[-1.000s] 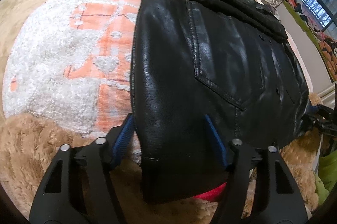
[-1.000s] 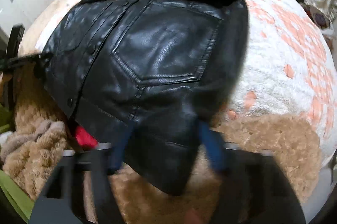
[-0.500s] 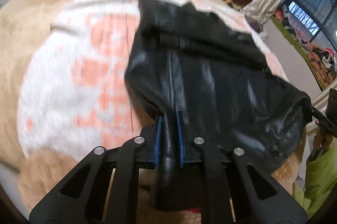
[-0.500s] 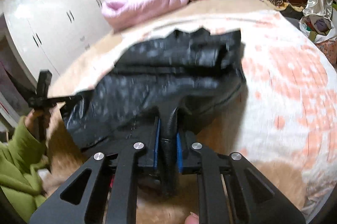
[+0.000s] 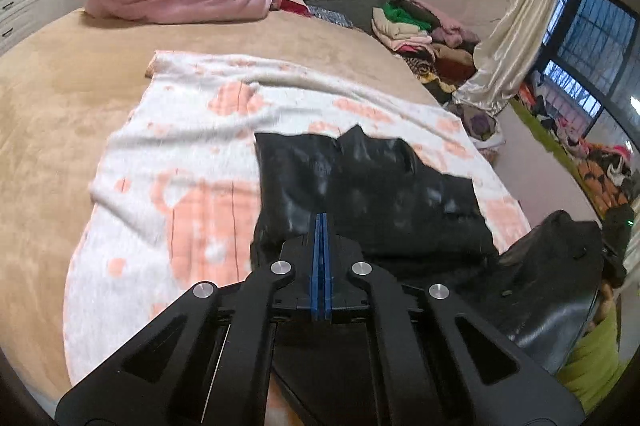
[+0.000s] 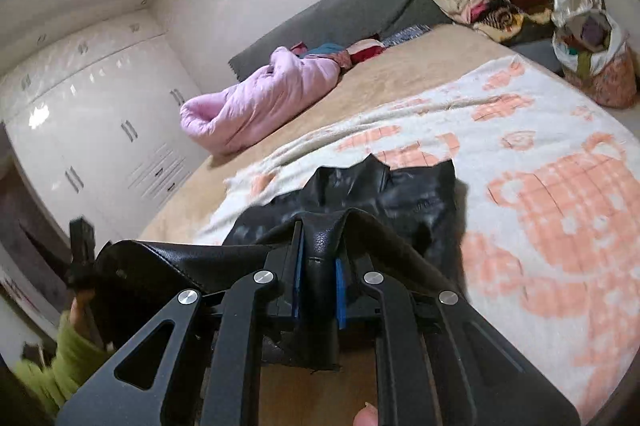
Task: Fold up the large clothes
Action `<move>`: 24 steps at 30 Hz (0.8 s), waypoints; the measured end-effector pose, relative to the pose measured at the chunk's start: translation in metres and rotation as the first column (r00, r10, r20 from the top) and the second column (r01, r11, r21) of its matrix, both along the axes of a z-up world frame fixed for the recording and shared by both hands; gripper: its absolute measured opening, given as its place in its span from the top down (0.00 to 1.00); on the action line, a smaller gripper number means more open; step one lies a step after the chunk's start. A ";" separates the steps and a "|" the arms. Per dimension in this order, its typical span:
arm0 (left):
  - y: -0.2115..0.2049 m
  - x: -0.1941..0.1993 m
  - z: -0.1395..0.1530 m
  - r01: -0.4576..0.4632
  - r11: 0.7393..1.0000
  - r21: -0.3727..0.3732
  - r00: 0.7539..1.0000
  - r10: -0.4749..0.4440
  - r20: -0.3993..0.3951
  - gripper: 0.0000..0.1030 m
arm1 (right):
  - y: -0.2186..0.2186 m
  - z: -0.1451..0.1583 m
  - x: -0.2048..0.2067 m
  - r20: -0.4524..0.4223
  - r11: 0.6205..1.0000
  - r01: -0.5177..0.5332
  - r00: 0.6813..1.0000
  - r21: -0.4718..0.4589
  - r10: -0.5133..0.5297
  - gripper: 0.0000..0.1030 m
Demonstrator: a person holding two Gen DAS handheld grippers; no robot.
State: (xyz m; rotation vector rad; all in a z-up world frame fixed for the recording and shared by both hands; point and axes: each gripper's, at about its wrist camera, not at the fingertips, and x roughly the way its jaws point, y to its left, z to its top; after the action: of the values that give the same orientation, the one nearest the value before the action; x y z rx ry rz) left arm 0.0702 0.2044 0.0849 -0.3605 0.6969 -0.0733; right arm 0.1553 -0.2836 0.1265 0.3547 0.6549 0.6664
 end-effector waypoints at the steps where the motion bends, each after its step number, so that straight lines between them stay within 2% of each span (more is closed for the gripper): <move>1: 0.003 0.003 0.002 -0.008 1.000 -0.007 1.000 0.008 0.004 1.00 | 0.003 0.000 0.007 -0.002 1.000 0.004 1.000 -0.007 -0.004 0.89; 4: 0.006 -0.005 0.000 -0.010 1.000 -0.008 1.000 0.010 -0.008 0.99 | 0.017 0.000 0.036 -0.015 1.000 0.007 1.000 -0.017 -0.007 0.89; 5: 0.008 -0.009 -0.002 -0.009 1.000 -0.002 1.000 0.009 -0.016 0.96 | 0.020 0.000 0.044 -0.021 1.000 0.008 1.000 -0.021 -0.008 0.89; 7: 0.014 -0.013 -0.009 -0.022 1.000 0.008 0.999 0.022 -0.037 0.83 | 0.025 -0.004 0.058 -0.035 1.000 0.010 0.999 -0.021 -0.011 0.89; 8: 0.017 -0.018 -0.015 -0.031 0.999 0.008 0.998 0.031 -0.051 0.81 | 0.026 -0.007 0.068 -0.049 1.000 0.011 0.999 -0.019 -0.012 0.89; 13: 0.022 -0.039 -0.051 -0.044 0.998 0.038 0.989 0.048 -0.139 0.81 | 0.029 -0.032 0.115 -0.168 0.999 0.050 0.985 0.015 -0.046 0.89; 17: -0.005 -0.040 -0.087 0.070 0.998 0.003 0.971 -0.068 -0.228 0.81 | 0.034 -0.051 0.138 -0.214 0.997 0.071 0.974 -0.004 -0.071 0.88; 20: -0.031 -0.022 -0.095 0.161 0.986 -0.035 0.959 -0.165 -0.229 0.81 | 0.038 -0.067 0.150 -0.252 0.996 0.091 0.964 -0.010 -0.090 0.87; 24: -0.056 0.009 -0.086 0.207 0.978 0.008 0.962 -0.202 -0.183 0.81 | 0.035 -0.086 0.161 -0.299 0.991 0.133 0.946 -0.007 -0.129 0.85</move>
State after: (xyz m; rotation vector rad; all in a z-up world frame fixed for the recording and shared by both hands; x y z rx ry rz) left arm 0.0793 0.1479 -0.0015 -0.2699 0.9138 -0.2288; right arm 0.3158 -0.2482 0.0400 0.5132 0.9068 0.4935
